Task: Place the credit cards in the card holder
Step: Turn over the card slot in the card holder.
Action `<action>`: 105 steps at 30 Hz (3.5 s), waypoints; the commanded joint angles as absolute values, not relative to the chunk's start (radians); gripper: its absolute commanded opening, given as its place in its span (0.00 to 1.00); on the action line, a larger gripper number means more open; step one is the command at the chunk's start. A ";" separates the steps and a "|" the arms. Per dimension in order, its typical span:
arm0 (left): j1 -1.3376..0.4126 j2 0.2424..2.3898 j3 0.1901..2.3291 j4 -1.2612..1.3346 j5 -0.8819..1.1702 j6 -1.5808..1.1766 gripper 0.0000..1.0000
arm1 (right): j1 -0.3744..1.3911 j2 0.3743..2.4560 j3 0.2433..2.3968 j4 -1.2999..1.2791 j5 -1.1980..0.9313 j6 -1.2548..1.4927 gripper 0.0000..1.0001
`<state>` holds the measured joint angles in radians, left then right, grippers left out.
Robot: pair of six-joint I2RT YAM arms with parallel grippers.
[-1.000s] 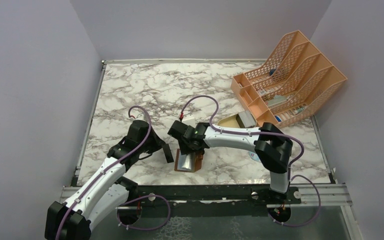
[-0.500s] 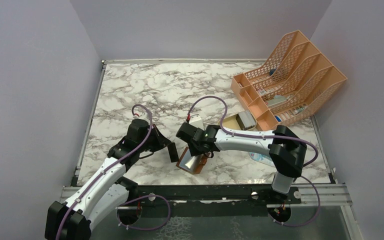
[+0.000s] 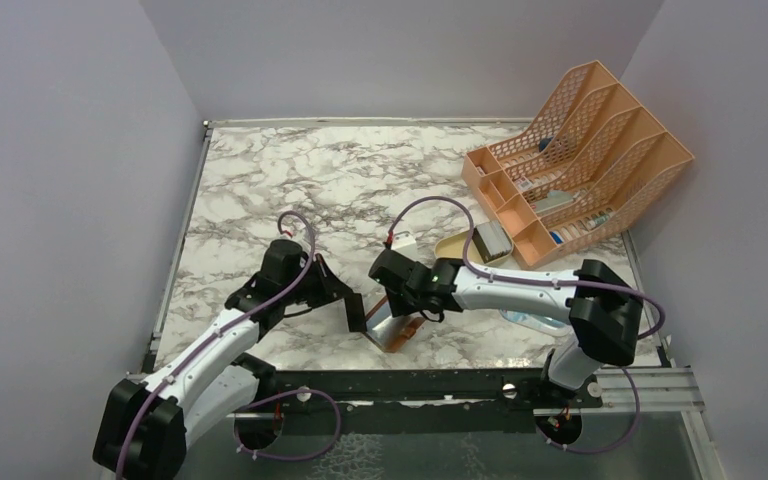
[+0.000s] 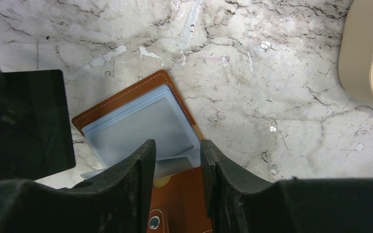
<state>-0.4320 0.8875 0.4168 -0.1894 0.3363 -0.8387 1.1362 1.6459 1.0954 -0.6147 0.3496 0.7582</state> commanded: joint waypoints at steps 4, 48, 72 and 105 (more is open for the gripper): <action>-0.433 0.924 0.346 -0.028 0.487 -0.870 0.00 | 1.141 1.585 1.051 -0.537 0.334 0.732 0.39; -0.595 1.069 0.475 -0.066 0.379 -0.860 0.00 | 1.083 1.344 0.772 -0.427 0.298 1.053 0.14; -0.493 1.181 0.584 -0.251 0.435 -0.673 0.00 | 0.946 1.338 0.626 -0.115 0.015 0.650 0.07; -0.442 1.254 0.549 -0.221 0.514 -0.687 0.00 | 0.945 1.371 0.646 -0.117 0.006 0.629 0.05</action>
